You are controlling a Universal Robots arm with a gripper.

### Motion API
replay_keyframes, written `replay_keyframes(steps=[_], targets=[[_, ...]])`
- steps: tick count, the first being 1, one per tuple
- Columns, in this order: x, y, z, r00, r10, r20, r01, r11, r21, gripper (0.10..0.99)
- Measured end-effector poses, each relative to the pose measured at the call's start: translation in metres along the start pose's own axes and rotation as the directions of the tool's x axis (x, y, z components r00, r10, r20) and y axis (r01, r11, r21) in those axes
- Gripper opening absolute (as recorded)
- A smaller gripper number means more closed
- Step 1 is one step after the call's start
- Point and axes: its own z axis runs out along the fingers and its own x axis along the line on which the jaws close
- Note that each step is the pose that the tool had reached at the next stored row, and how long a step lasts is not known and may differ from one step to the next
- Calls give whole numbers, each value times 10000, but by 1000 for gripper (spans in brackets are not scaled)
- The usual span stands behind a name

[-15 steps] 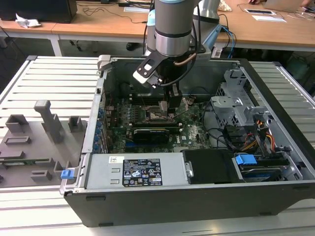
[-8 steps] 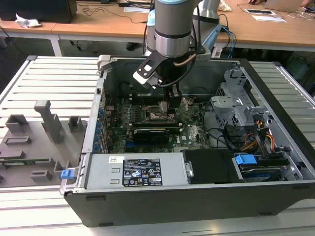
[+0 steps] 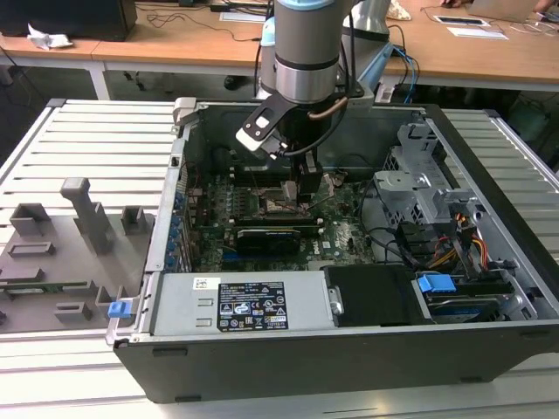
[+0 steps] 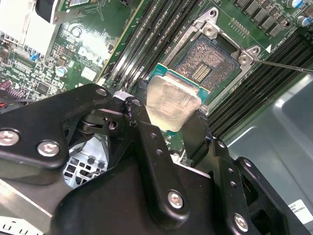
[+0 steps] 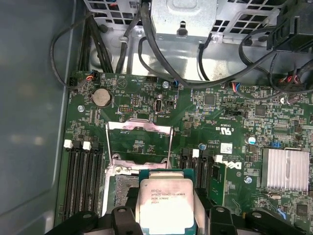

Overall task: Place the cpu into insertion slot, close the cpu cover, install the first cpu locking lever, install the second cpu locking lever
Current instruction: 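Place the cpu into insertion slot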

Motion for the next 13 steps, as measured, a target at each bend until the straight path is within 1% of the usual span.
replay_keyframes(steps=[13], targets=[[0, -3, 37, 10000, 34, -2, -34, 10000, 0, 529]])
